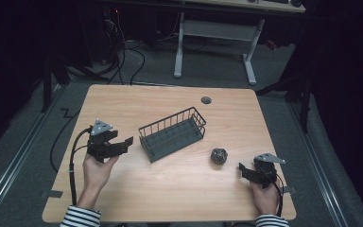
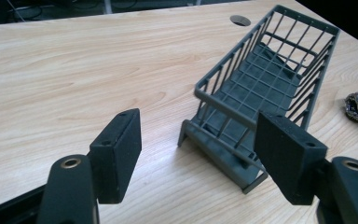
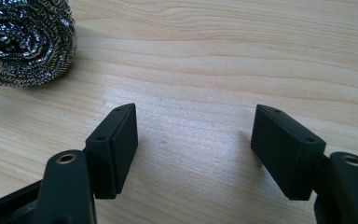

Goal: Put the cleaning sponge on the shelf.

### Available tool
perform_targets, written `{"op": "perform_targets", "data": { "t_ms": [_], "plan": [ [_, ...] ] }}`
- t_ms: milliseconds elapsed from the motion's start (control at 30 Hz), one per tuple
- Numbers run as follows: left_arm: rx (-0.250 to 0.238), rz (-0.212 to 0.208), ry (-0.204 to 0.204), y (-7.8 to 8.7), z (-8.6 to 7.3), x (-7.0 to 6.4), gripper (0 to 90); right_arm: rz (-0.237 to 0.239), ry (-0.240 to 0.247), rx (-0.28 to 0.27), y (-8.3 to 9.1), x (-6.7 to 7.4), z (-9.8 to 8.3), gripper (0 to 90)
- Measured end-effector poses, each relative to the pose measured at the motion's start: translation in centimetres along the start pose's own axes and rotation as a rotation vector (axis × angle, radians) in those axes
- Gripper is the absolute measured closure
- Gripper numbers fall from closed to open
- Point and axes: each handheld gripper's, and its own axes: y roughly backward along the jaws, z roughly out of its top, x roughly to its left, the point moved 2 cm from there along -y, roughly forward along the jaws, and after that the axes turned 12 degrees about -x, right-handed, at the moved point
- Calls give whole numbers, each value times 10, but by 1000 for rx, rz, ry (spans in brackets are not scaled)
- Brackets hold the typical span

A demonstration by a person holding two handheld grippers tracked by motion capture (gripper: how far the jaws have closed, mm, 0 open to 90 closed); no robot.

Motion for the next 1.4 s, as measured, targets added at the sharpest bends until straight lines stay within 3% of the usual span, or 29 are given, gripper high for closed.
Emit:
{"op": "perform_targets", "data": {
  "t_ms": [633, 1100, 1300, 1400],
  "plan": [
    [-9, 46, 38, 24, -16, 23, 324, 0, 1, 0, 0, 0, 0, 320],
    [-9, 79, 88, 40, -36, 44, 322, 0, 0, 0, 0, 0, 0, 319],
    [4, 108, 90, 46, -47, 51, 322, 0, 2, 0, 0, 0, 0, 320],
    [1, 121, 110, 48, -56, 55, 321, 0, 2, 0, 0, 0, 0, 320]
  ]
}}
